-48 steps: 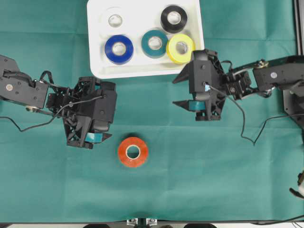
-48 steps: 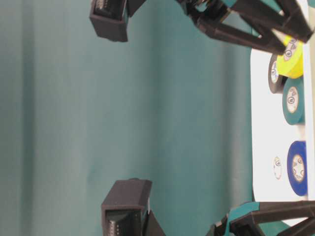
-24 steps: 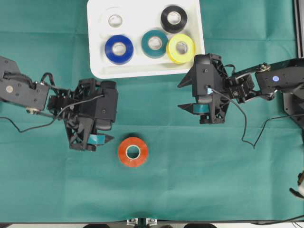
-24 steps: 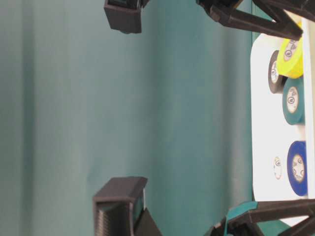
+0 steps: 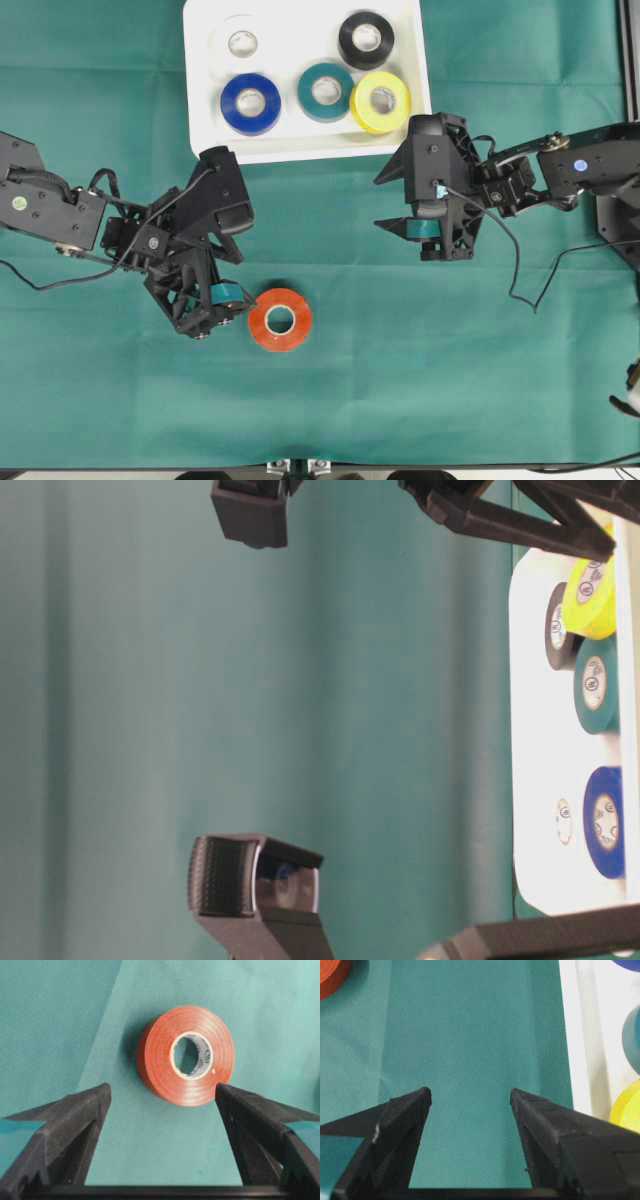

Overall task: Put the tape alternately from left to right into the white case.
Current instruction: 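Move the left gripper over the red tape roll and lower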

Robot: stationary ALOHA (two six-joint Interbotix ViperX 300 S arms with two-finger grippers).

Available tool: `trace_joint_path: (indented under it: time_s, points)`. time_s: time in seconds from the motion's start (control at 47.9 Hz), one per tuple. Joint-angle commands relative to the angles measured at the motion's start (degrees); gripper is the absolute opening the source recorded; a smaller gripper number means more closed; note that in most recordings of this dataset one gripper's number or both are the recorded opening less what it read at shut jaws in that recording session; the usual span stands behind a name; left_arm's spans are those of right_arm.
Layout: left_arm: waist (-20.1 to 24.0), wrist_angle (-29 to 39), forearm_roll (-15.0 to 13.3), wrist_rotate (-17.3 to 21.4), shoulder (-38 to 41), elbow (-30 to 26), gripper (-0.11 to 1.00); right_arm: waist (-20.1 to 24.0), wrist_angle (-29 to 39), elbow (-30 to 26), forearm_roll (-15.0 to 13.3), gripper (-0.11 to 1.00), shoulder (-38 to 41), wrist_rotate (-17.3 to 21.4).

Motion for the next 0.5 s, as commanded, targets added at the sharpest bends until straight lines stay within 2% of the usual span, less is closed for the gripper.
trace_joint_path:
  time_s: [0.0, 0.104, 0.23, 0.355, 0.48]
  points:
    - [-0.3, -0.3, -0.1, -1.7, -0.6, -1.1, 0.48, 0.1, -0.4, -0.5, 0.1, 0.72, -1.1, 0.1]
    - [-0.5, -0.3, -0.1, -2.5, -0.5, -1.1, 0.48, 0.1, -0.4, -0.4, 0.1, 0.72, -1.1, 0.1]
    - [-1.1, 0.3, -0.1, -1.9, 3.8, -3.6, 0.48, 0.2, -0.4, -0.4, 0.1, 0.72, -1.1, 0.1]
    - [-1.7, 3.9, 0.2, -1.6, 8.0, -7.7, 0.48, 0.1, -0.4, -0.4, 0.1, 0.72, -1.1, 0.1]
    - [-1.6, 6.7, 0.3, -2.4, 9.1, -9.4, 0.48, 0.1, -0.4, -0.5, 0.1, 0.72, -1.1, 0.1]
